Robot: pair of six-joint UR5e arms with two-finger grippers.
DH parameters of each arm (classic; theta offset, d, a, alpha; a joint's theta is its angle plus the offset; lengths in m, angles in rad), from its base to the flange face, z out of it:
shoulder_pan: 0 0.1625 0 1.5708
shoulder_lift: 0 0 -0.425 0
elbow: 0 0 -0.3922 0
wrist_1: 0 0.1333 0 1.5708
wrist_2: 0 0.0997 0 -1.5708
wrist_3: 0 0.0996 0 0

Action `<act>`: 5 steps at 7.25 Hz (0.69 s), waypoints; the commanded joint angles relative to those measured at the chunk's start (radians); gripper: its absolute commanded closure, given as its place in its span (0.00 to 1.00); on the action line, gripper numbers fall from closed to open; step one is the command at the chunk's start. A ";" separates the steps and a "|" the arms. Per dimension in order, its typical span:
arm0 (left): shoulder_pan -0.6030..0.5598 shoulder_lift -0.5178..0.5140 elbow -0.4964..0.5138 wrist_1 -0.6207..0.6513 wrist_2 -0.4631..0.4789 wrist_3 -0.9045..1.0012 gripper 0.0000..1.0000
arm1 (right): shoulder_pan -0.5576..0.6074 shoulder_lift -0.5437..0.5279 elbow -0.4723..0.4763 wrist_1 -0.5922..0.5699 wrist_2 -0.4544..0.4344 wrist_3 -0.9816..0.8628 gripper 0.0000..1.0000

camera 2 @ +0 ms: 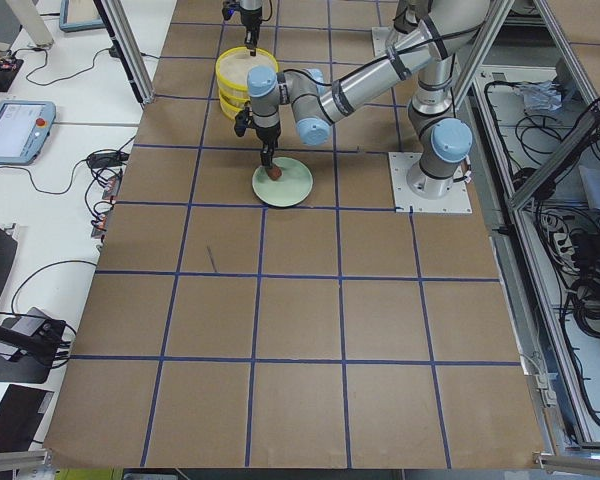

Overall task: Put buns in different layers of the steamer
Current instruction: 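Restack the top tier with the right gripper while the left returns to the plate, then grasp the brown bun on the plate with the left gripper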

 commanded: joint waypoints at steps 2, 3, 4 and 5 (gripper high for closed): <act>0.010 -0.073 -0.014 0.081 0.041 0.003 0.19 | 0.029 0.032 -0.017 -0.007 -0.071 0.044 0.94; 0.010 -0.078 -0.013 0.081 0.036 -0.001 0.32 | 0.029 0.044 -0.026 -0.006 -0.062 0.071 0.94; 0.010 -0.078 0.003 0.083 0.016 -0.004 0.55 | 0.032 0.052 -0.026 -0.004 -0.059 0.070 0.94; 0.010 -0.069 0.004 0.086 0.016 -0.011 0.73 | 0.032 0.050 -0.026 -0.003 -0.059 0.068 0.94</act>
